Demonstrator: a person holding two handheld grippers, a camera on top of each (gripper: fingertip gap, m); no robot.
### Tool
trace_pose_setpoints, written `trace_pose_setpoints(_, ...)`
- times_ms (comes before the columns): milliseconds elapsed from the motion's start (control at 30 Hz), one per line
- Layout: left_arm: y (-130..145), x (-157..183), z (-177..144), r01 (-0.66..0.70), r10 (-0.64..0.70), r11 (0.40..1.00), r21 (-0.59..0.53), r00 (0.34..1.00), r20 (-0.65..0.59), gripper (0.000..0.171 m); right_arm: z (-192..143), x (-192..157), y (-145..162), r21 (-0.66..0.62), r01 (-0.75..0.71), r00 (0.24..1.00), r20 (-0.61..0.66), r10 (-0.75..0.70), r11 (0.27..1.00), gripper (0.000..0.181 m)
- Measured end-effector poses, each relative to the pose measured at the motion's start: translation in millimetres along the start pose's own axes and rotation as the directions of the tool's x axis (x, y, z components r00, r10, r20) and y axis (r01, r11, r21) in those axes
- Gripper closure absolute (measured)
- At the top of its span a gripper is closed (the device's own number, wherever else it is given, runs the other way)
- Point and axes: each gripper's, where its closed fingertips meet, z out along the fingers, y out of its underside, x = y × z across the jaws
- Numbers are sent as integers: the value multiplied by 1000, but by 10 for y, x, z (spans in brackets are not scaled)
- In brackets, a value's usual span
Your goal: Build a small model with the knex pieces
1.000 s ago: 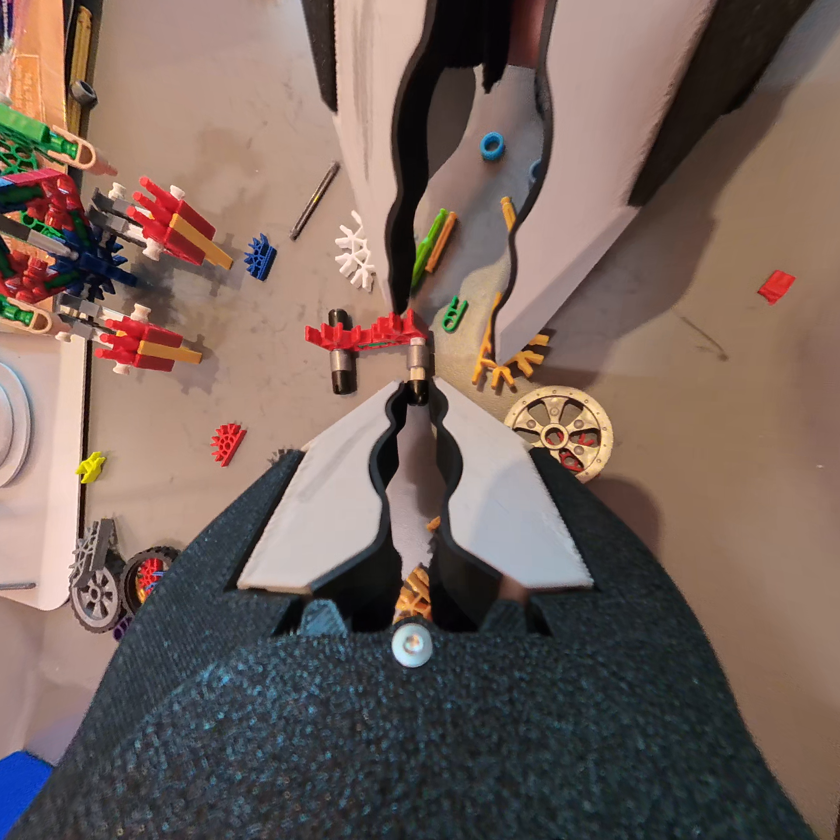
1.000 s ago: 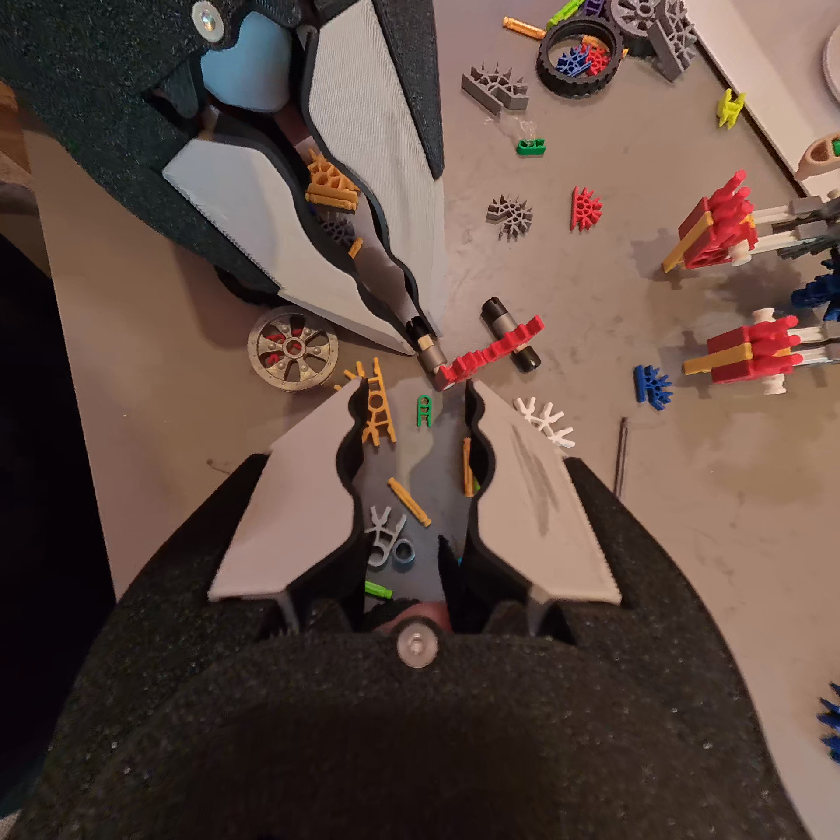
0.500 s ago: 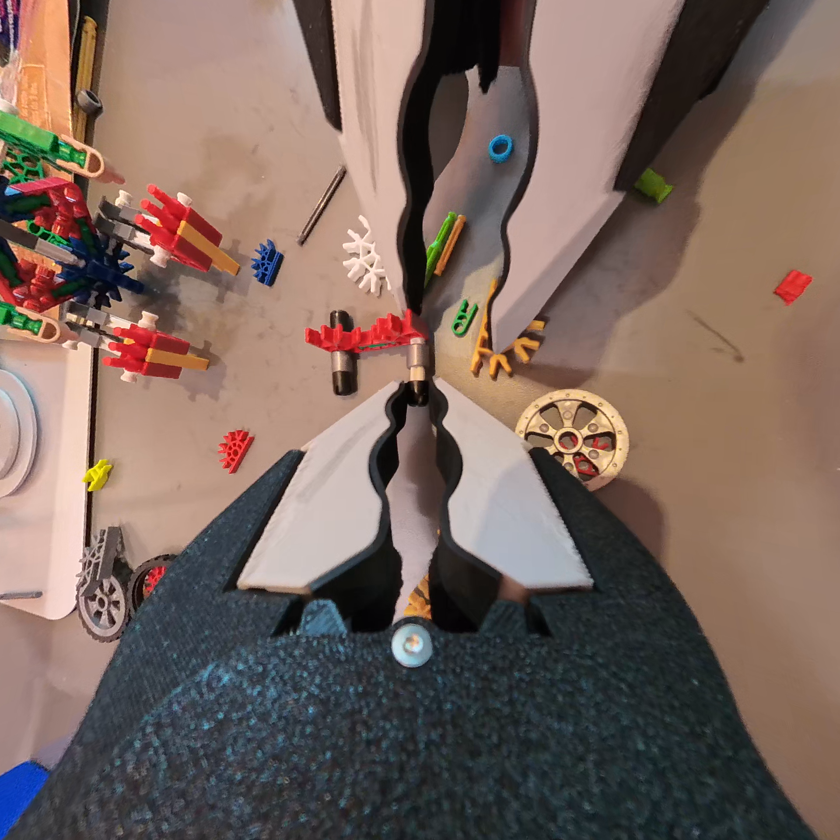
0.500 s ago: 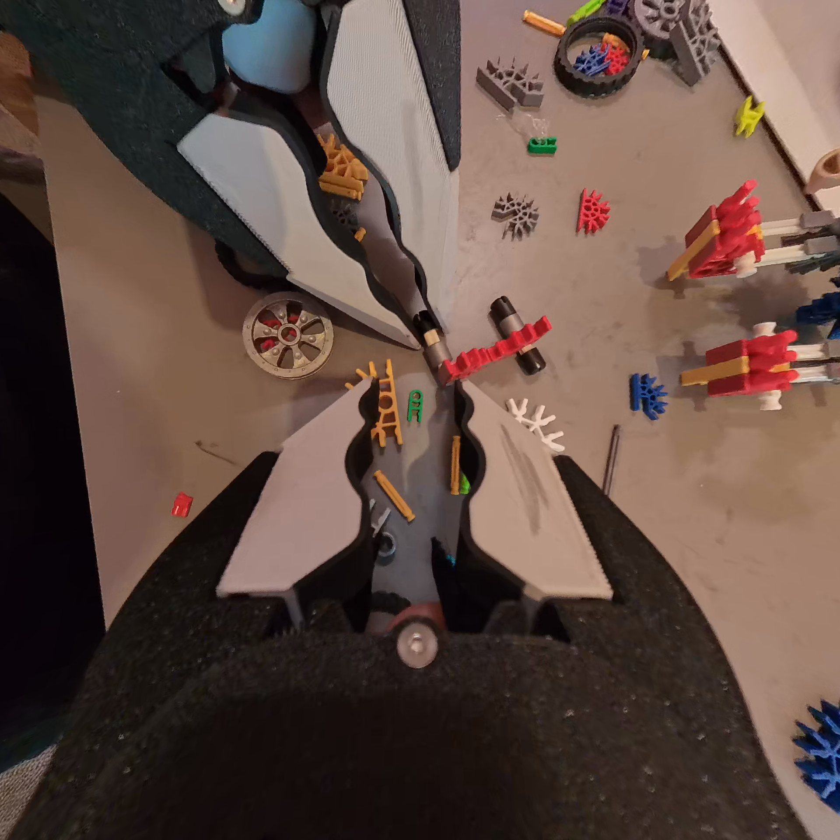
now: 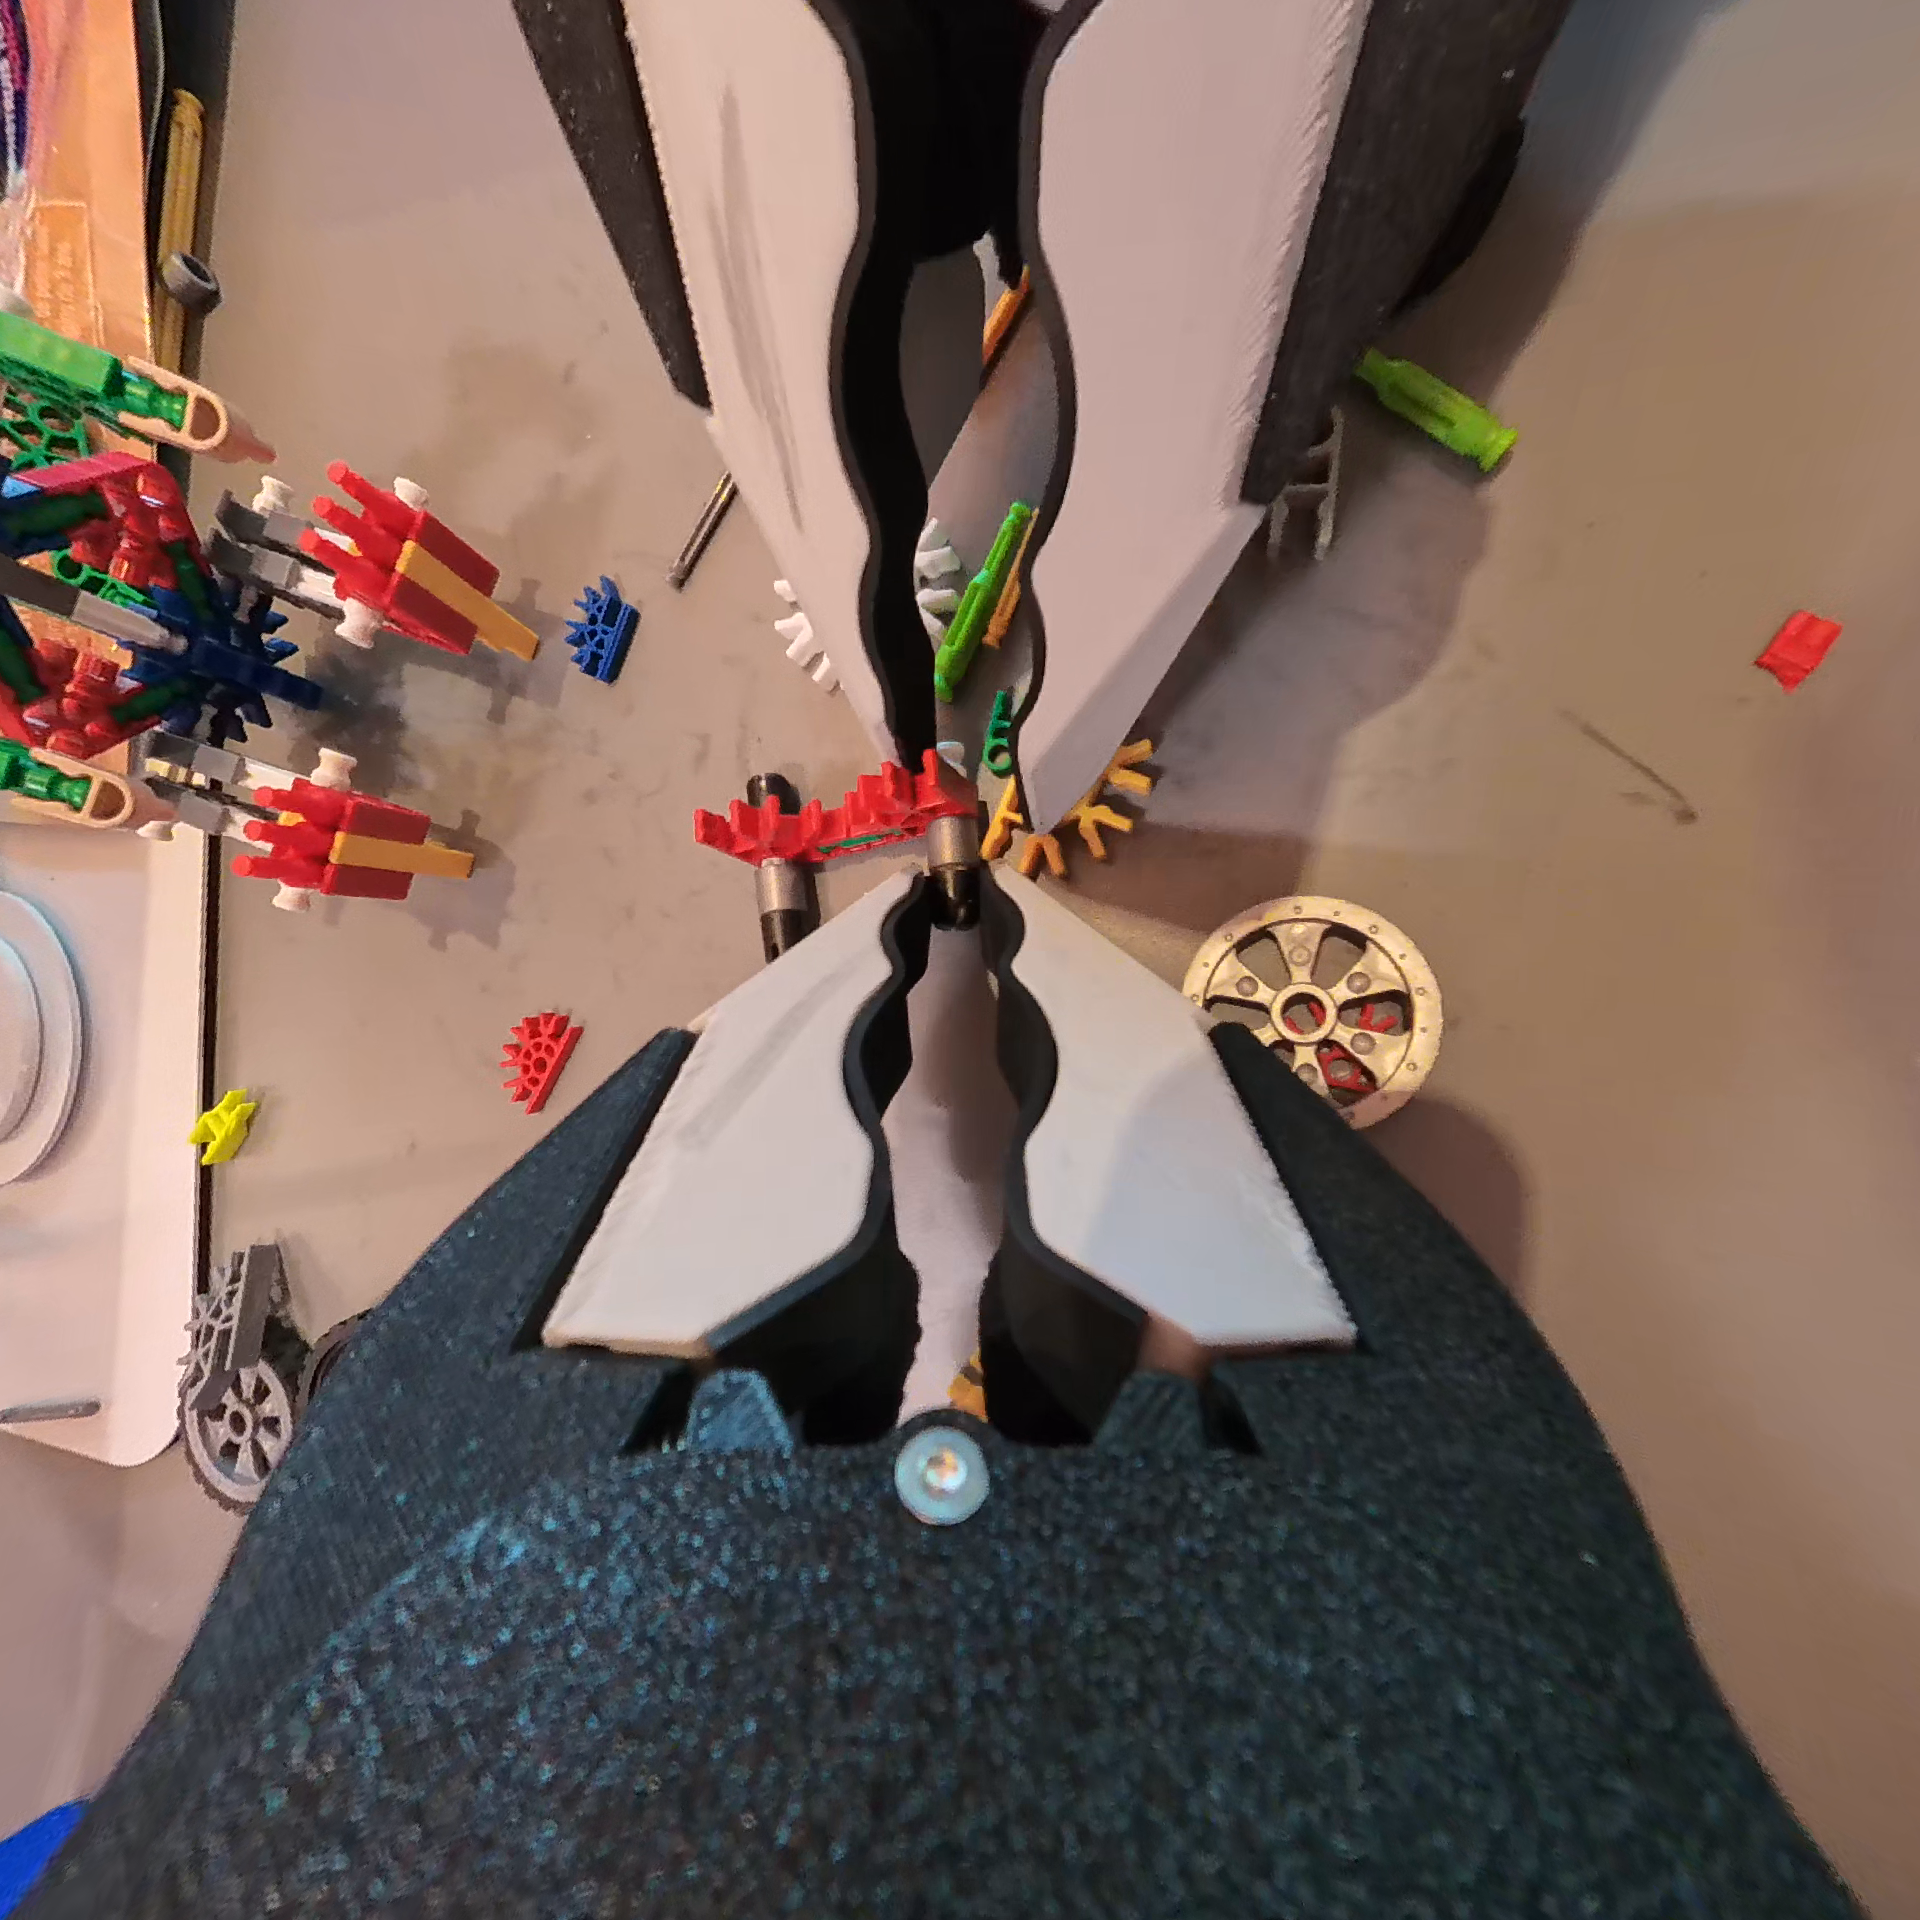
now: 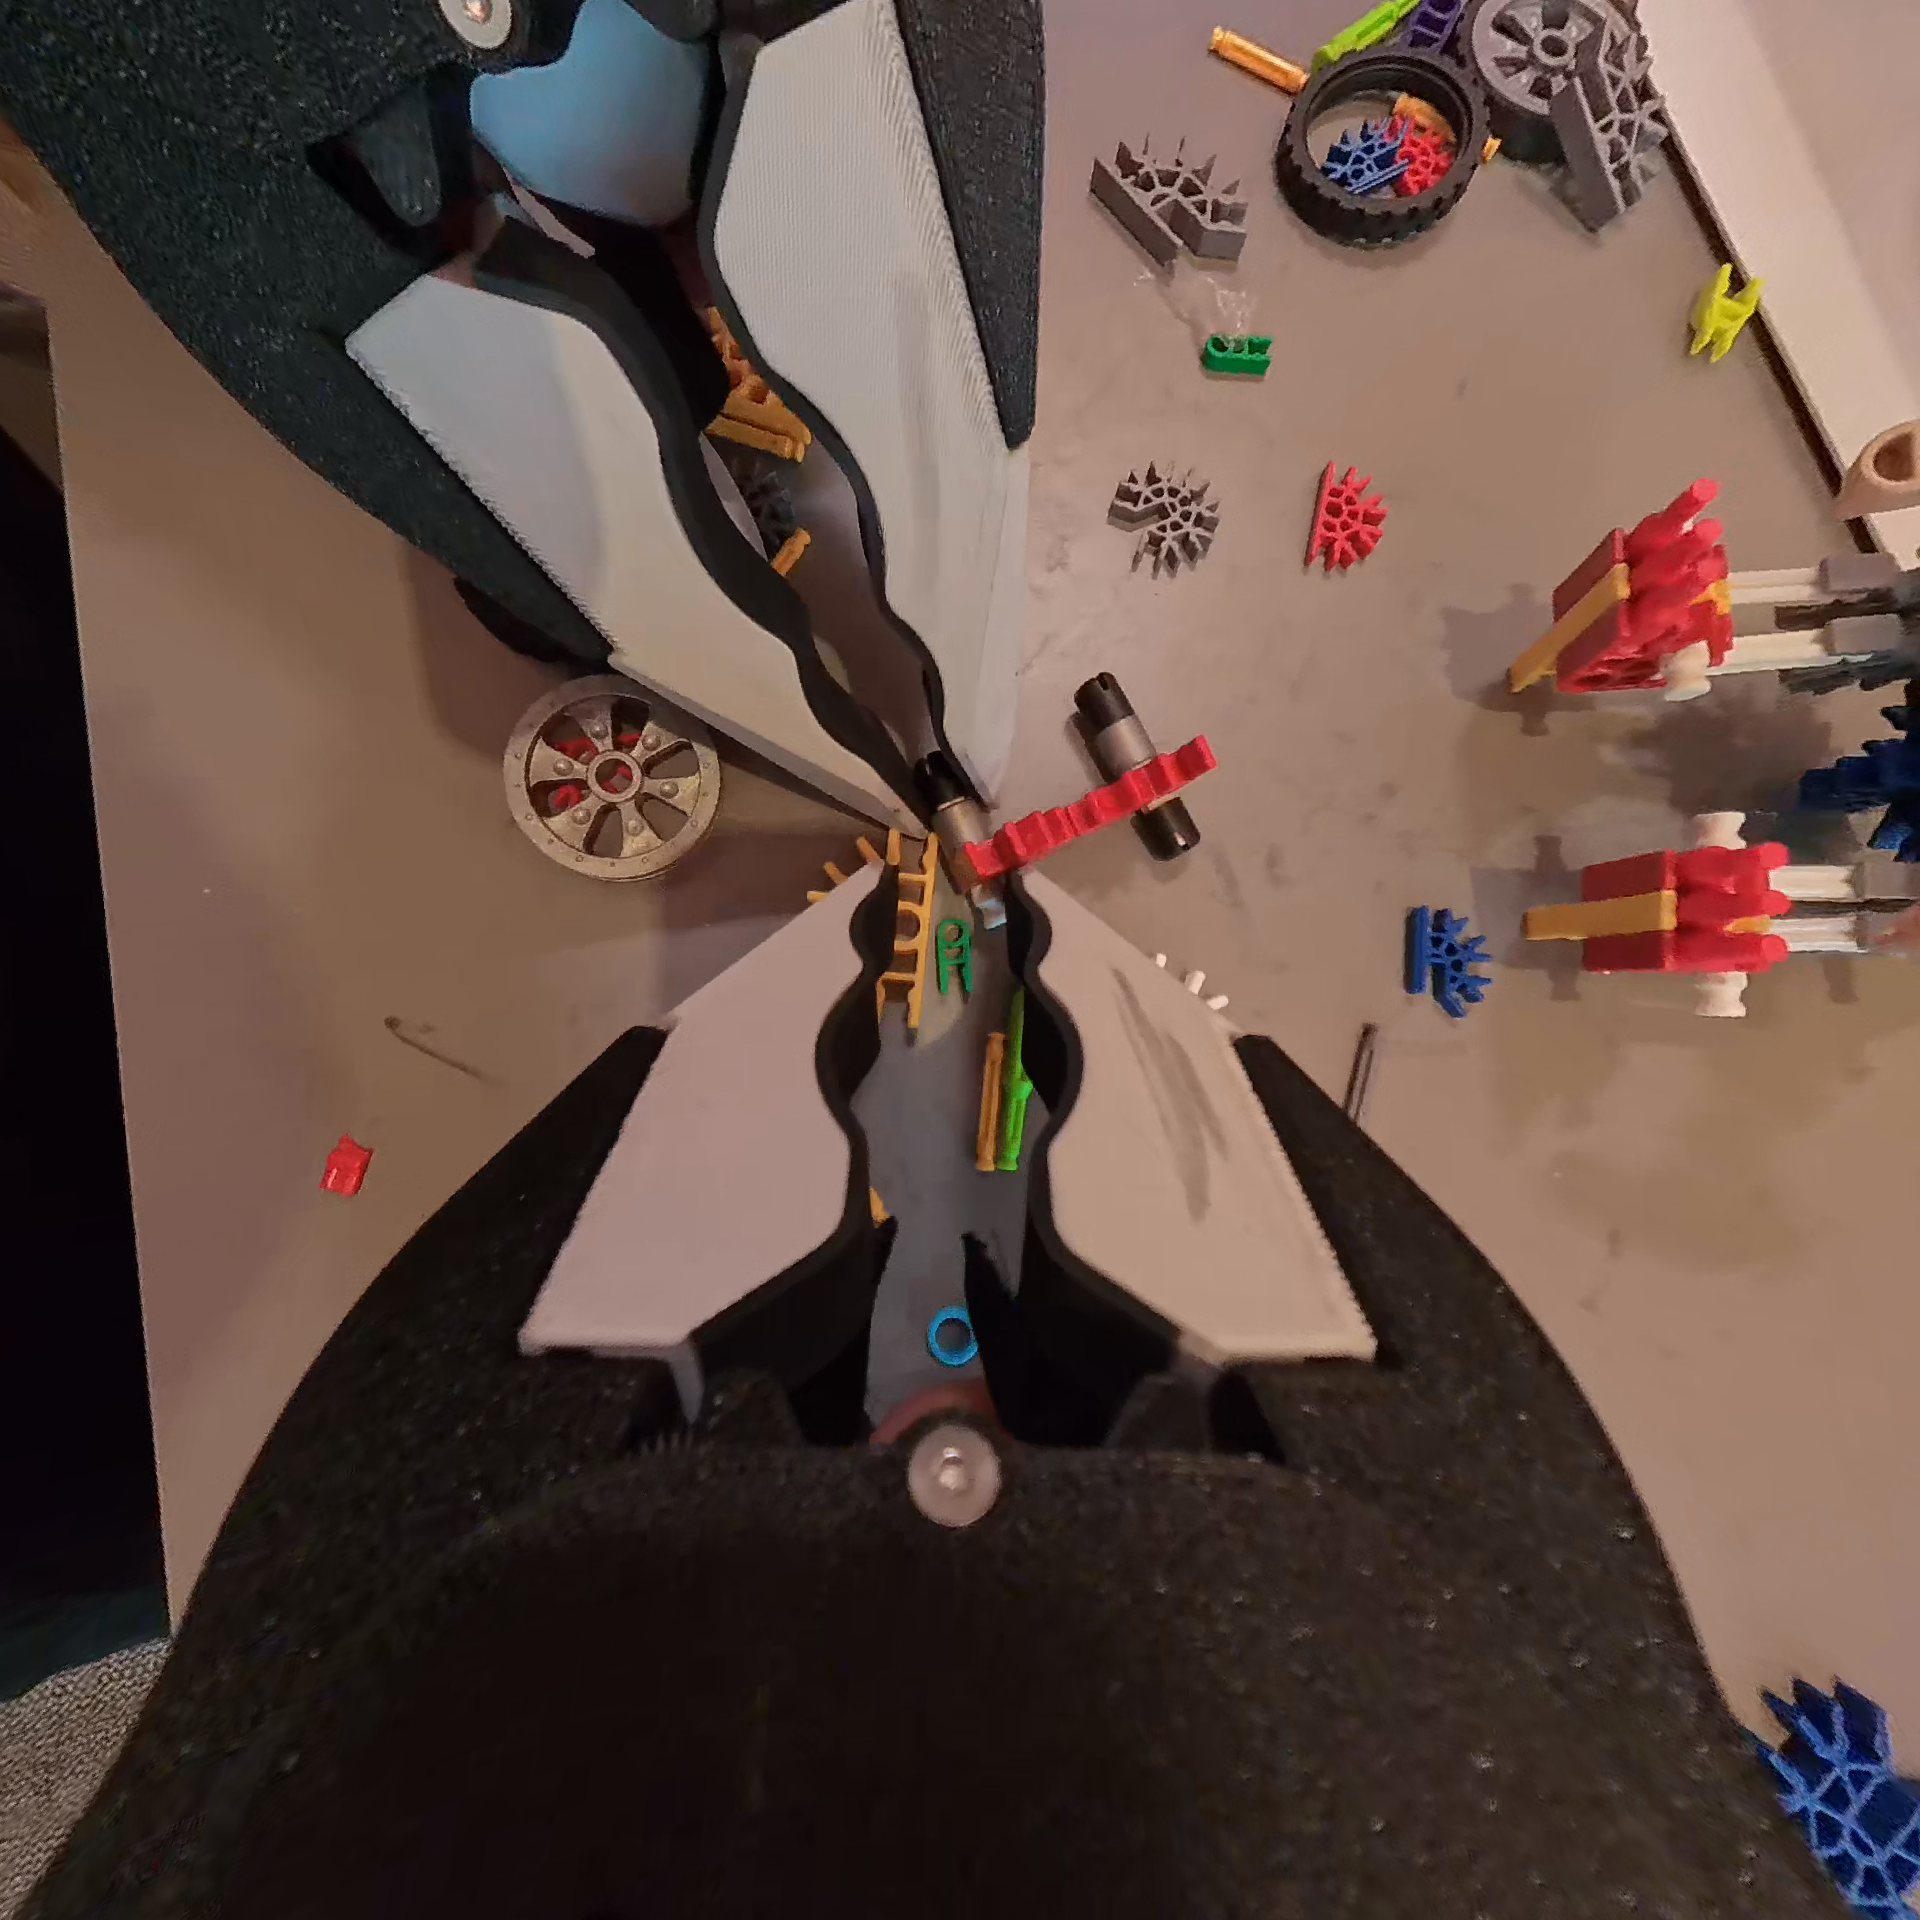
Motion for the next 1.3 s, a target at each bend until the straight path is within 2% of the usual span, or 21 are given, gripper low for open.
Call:
trace_pose_setpoints(300, -8, -8, 5, 16, -16, 999, 32, 1000, 3, 164, -49, 7, 24, -3, -7, 1000, -6, 7, 1000, 158)
trace_pose_setpoints(433, 53, -26, -69, 36, -37, 999, 27, 999, 27, 150, -91, -2, 40, 2, -17, 1000, -9, 17, 1000, 155)
trace_pose_setpoints(600, 175, -91, -333, 80, -83, 996, 30, 993, 85, 151, -122, -79, 78, -1, -13, 1000, -18, 13, 1000, 154)
trace_pose_setpoints(833, 504, -235, -782, 190, -188, 982, 11, 960, 210, 155, -110, -325, 123, -33, 25, 999, 45, -24, 999, 158)
trace_pose_setpoints(1033, 831, -76, -1004, 278, -264, 960, -33, 938, 226, 156, -170, -338, 122, -21, 12, 999, 37, -11, 1000, 157)
trace_pose_setpoints(1167, 923, 83, -1014, 294, -281, 955, -44, 939, 197, 155, -225, -302, 196, -56, 9, 1000, -4, -9, 998, 156)
trace_pose_setpoints(1300, 939, 146, -1001, 298, -287, 954, -37, 940, 184, 154, -405, -364, 140, 2, 4, 1000, -12, -4, 1000, 153)
